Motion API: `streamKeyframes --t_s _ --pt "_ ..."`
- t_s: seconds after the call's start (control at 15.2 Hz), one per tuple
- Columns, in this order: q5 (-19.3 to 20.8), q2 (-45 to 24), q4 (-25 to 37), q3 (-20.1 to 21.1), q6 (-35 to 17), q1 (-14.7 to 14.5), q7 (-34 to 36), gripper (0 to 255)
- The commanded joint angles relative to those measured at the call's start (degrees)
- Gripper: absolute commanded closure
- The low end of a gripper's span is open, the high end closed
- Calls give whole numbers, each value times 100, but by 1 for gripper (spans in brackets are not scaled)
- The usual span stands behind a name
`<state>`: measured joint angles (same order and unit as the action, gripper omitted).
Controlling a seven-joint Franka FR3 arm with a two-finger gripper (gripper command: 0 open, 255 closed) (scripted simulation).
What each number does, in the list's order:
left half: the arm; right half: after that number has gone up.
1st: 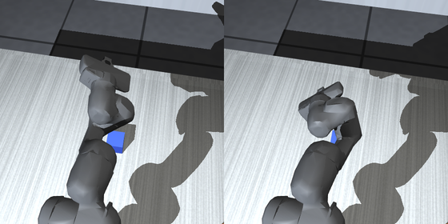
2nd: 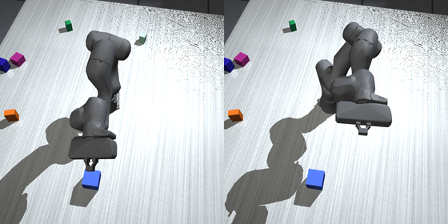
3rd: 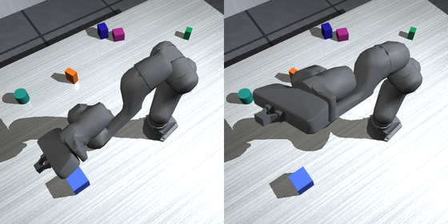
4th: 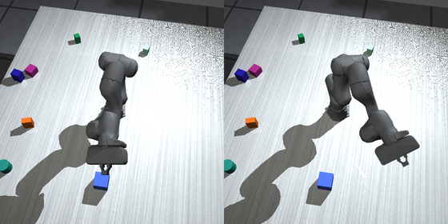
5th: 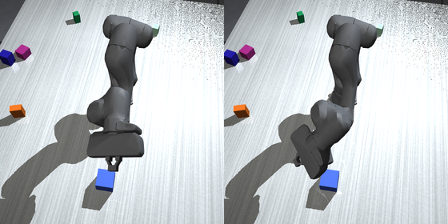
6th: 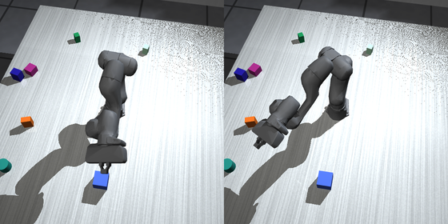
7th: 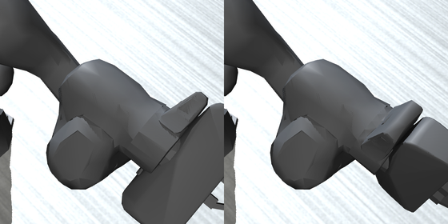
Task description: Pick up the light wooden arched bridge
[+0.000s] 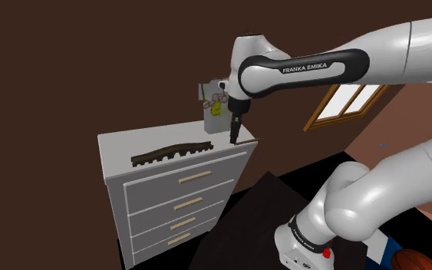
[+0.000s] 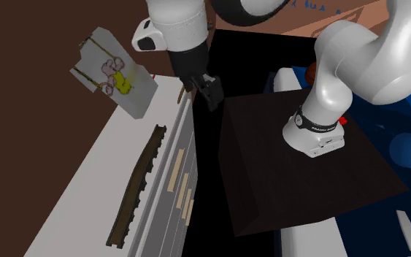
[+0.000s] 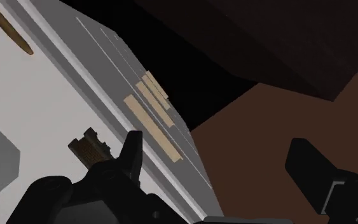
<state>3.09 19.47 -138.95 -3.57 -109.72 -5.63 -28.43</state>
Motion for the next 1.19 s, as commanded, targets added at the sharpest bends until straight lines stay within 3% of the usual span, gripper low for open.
streamKeyframes --t_s 0.0,0.53,1.12 --pt "48 -397 105 -20 -393 -68 -319 0" --pt "151 -2005 882 34 -1593 -284 -1460 0" --pt "318 -3703 2103 312 -2503 -453 -2541 0"
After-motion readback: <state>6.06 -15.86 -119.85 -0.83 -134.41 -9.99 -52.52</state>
